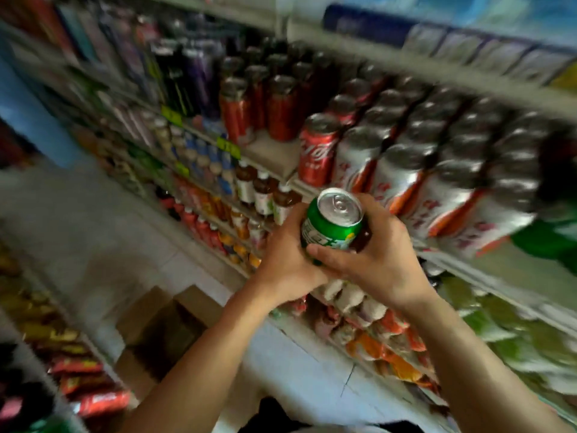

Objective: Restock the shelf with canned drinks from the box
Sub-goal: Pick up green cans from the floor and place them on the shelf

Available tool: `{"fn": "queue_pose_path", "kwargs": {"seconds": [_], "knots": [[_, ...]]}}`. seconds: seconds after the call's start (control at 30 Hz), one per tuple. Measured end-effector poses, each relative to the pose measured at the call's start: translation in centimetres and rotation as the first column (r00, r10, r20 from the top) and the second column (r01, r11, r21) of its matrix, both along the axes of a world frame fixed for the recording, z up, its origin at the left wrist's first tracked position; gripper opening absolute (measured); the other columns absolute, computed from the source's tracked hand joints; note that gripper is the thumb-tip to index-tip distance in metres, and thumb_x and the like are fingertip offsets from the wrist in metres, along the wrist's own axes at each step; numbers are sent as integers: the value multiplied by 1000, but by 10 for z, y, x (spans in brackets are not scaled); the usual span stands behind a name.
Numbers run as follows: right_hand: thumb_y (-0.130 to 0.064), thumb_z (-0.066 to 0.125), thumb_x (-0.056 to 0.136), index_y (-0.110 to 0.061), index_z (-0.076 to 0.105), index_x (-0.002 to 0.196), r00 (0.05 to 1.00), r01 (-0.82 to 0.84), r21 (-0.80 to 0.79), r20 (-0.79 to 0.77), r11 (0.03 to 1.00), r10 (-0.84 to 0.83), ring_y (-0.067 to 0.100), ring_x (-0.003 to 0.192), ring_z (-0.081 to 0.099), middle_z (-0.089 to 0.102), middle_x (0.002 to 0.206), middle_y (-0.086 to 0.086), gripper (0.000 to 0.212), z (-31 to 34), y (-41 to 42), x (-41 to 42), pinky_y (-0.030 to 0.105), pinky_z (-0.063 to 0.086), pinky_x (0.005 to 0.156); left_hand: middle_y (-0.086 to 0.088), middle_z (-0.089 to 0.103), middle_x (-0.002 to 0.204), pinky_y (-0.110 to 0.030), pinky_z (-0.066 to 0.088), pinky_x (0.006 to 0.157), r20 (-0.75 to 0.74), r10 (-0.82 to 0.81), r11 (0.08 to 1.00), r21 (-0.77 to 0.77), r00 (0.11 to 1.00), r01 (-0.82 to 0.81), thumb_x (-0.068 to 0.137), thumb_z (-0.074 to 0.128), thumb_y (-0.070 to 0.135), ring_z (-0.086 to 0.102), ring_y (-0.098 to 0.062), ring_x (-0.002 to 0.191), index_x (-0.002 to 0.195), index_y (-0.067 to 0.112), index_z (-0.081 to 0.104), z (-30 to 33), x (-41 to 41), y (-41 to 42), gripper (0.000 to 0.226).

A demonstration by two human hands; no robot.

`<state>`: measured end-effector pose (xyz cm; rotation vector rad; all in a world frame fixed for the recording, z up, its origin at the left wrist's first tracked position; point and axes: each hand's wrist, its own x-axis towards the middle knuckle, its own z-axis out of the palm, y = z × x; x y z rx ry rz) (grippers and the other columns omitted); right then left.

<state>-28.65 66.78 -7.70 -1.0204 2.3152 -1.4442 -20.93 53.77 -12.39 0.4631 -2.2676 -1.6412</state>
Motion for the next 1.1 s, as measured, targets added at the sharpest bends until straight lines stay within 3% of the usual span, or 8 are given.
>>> {"fn": "queue_pose_path", "kwargs": {"seconds": [0.1,0.27,0.43,0.6,0.67,0.77,0.83,1.1], "knots": [[-40,90,62,-26,60,120,998,-7,-21,-62,1000,5,-6,98,64,68,106,-17,67,21,42,-8,15,53,80,10,62,123,-26,53,94,-49,-116,993,-9,992,116,61,89,8,60,-2,114,133,24,45,26,-6,26,86],[-49,88,59,-28,61,119,995,20,-49,-96,999,-25,-8,95,64,69,103,-19,69,49,134,-32,13,52,78,6,69,117,-37,56,91,-183,-111,988,-126,977,89,57,94,18,65,-8,109,125,16,58,62,-37,113,77],[-52,86,59,-32,59,121,980,80,-28,-178,996,-84,-9,100,63,69,106,-22,71,69,239,-71,16,52,82,8,71,111,-31,57,88,-255,-118,985,-154,960,80,62,90,15,66,-4,105,120,18,63,80,-86,221,64],[-65,77,62,-37,48,132,947,148,29,-293,989,-133,0,116,57,59,124,-18,80,71,297,-95,25,51,94,7,64,124,-29,51,95,-277,-220,972,-144,935,187,68,86,13,60,-8,118,125,33,57,77,-125,274,67],[-65,71,66,-36,50,130,922,182,80,-361,980,-142,7,115,59,61,125,-14,73,70,316,-100,32,52,92,8,64,124,-27,49,96,-249,-246,962,-177,937,206,66,89,18,59,-7,119,127,28,56,67,-136,289,70],[-60,72,69,-37,50,133,897,241,165,-415,956,-154,10,113,61,61,126,-13,72,64,332,-105,34,54,89,-3,66,121,-43,51,98,-180,-311,949,-120,933,293,64,89,18,62,-17,116,122,26,58,51,-144,303,66],[-57,75,68,-40,49,135,894,278,181,-407,943,-185,9,112,62,62,125,-14,74,59,339,-108,33,54,88,-4,67,119,-40,54,95,-165,-337,940,-116,927,321,65,87,9,64,-15,113,121,20,58,47,-150,311,64],[-58,72,66,-44,54,125,891,339,202,-382,919,-245,8,103,66,69,115,-16,64,44,350,-114,35,56,81,7,71,110,-38,57,86,-98,-407,907,-164,908,388,69,86,27,67,-8,105,115,27,62,40,-159,309,52]]}}
